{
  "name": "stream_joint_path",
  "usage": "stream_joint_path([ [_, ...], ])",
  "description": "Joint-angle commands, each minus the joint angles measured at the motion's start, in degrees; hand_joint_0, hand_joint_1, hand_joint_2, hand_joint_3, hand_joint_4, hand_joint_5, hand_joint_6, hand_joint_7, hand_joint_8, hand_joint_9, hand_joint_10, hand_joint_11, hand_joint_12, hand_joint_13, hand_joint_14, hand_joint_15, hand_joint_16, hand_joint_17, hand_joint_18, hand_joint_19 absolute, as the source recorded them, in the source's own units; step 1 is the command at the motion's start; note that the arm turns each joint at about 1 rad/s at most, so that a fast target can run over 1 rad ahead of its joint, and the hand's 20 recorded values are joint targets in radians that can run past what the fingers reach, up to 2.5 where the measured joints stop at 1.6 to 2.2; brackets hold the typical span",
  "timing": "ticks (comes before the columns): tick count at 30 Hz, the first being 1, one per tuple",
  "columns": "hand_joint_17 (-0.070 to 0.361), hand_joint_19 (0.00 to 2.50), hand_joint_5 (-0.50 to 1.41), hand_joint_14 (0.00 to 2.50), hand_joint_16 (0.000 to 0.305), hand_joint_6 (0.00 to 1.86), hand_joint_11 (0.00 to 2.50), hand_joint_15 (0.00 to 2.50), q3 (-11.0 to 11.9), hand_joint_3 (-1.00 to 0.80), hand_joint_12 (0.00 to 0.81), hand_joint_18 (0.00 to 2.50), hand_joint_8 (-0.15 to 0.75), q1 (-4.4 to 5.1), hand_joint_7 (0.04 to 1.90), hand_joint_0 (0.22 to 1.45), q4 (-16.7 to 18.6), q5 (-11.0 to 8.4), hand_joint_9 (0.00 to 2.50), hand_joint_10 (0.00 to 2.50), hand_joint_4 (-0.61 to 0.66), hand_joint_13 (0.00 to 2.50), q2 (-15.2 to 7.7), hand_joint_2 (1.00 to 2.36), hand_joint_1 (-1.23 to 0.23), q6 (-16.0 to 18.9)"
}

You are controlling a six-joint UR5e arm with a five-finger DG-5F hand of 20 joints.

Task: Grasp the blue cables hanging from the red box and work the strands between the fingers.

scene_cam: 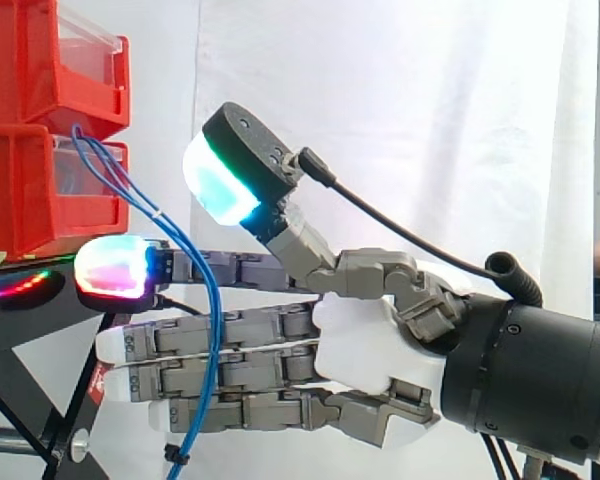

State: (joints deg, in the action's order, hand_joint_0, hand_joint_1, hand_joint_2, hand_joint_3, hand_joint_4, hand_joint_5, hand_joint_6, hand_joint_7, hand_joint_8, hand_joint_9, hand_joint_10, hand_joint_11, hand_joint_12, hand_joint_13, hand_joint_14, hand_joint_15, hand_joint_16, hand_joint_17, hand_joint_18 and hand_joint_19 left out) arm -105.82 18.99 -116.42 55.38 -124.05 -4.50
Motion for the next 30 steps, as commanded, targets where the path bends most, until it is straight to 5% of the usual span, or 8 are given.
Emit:
stream_joint_path([
  [1, 0.163, 0.26, -0.32, 0.01, 0.072, 0.01, 0.41, 0.36, 0.0, -1.00, 0.451, 0.23, 0.352, 0.00, 0.64, 0.70, -0.1, 0.16, 0.46, 0.01, 0.13, 0.41, -0.1, 1.00, -0.54, 0.0],
  [22, 0.148, 0.41, -0.30, 0.02, 0.066, 0.01, 0.44, 0.54, 0.0, -1.00, 0.467, 0.51, 0.362, 0.26, 0.64, 0.71, 0.0, 0.25, 0.50, 0.01, 0.15, 0.64, -1.4, 1.00, -0.55, -0.7],
  [30, 0.147, 0.41, -0.29, 0.02, 0.065, 0.01, 0.45, 0.59, 0.0, -1.00, 0.469, 0.52, 0.364, 0.44, 0.64, 0.71, 6.3, 0.25, 0.52, 0.01, 0.15, 0.68, -3.7, 1.00, -0.55, -0.5],
])
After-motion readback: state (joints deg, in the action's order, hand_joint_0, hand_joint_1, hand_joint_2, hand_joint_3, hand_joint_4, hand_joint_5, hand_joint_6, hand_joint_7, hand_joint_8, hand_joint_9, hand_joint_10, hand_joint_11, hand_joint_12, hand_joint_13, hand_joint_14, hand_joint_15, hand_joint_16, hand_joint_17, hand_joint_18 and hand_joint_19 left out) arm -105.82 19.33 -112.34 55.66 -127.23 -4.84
